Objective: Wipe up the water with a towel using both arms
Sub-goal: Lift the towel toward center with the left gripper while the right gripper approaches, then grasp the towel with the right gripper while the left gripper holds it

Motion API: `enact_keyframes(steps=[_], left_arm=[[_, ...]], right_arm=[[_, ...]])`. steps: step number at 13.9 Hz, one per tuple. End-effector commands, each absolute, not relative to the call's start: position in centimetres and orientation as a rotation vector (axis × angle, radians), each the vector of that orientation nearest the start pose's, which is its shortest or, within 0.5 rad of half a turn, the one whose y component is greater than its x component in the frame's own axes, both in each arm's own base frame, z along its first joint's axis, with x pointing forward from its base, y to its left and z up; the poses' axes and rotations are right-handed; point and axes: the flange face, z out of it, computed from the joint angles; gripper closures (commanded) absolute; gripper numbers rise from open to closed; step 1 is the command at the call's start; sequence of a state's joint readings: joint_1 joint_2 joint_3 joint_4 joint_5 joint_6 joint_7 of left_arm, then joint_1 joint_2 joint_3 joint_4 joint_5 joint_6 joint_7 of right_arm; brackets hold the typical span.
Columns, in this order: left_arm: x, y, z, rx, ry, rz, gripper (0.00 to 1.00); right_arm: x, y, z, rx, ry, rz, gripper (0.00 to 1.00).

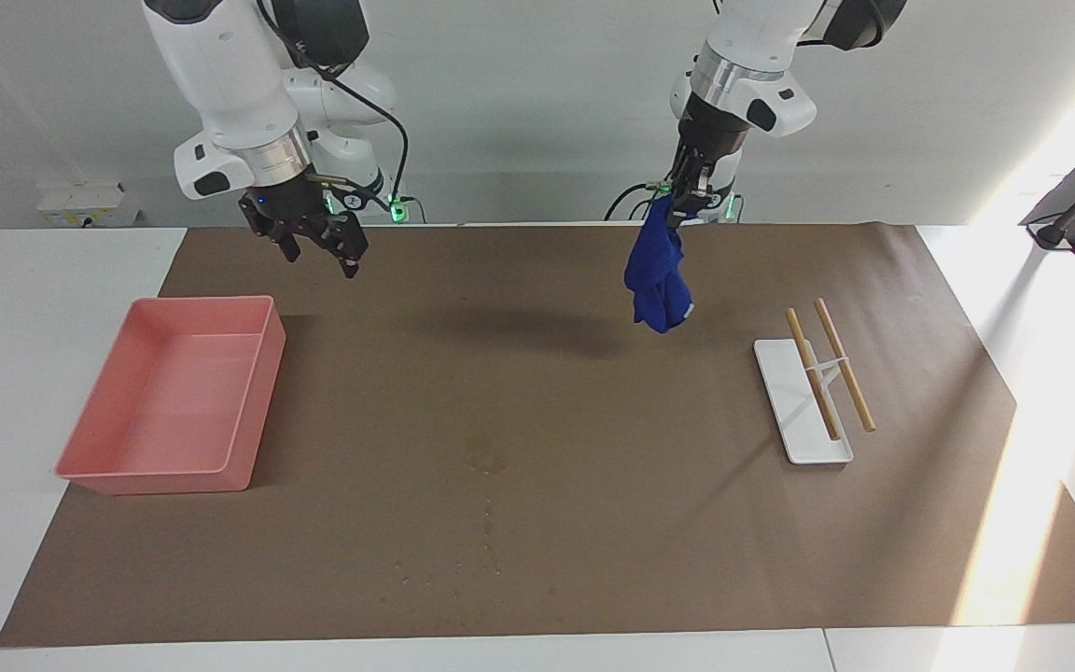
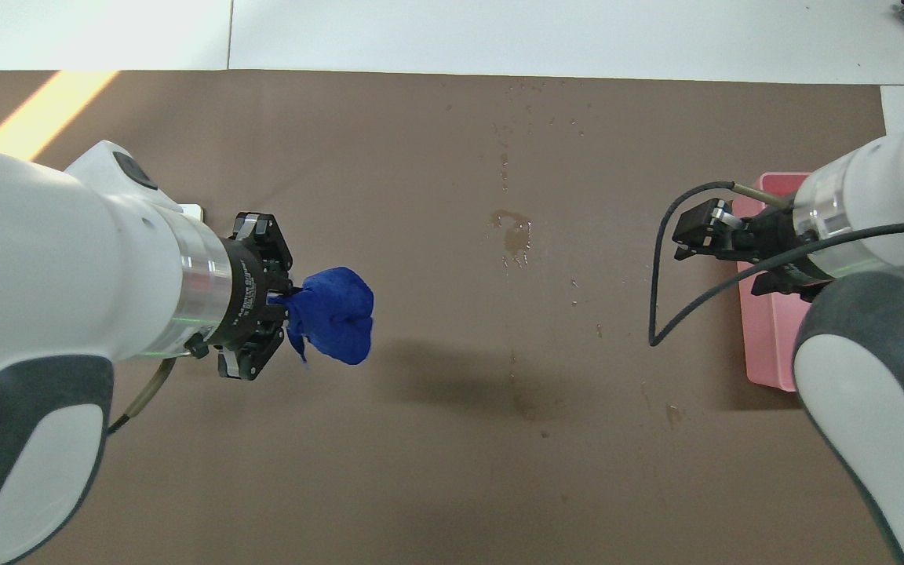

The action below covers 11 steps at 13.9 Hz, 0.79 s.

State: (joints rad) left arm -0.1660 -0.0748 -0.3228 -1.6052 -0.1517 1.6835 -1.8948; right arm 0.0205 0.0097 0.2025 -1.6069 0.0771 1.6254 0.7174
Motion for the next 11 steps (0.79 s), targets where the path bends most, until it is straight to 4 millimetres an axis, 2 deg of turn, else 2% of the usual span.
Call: enact_keyframes(steps=[1, 4, 6, 8, 11], left_arm=[[47.1, -29.0, 67.2, -2.482, -2.312, 0.123, 1.00], [46.7, -30.5, 67.8, -2.438, -2.428, 0.130, 1.00], [46.3, -31.3, 68.5, -2.422, -2.487, 0.133, 1.00], [46.2, -31.8, 68.8, -2.413, -2.526, 0.144, 1.00], [46.0, -32.4, 69.0, -2.413, -2.549, 0.151, 1.00]], right_arm=[[54.5, 16.1, 61.2, -2.762, 1.039, 0.111, 0.08], [54.6, 19.3, 61.4, -2.516, 1.278, 0.224, 0.08], [54.3, 22.2, 61.3, -2.397, 1.400, 0.269, 0.08], [53.8, 24.9, 61.5, -2.316, 1.457, 0.302, 0.08], [53.8, 27.7, 61.2, -2.168, 1.540, 0.379, 0.08]])
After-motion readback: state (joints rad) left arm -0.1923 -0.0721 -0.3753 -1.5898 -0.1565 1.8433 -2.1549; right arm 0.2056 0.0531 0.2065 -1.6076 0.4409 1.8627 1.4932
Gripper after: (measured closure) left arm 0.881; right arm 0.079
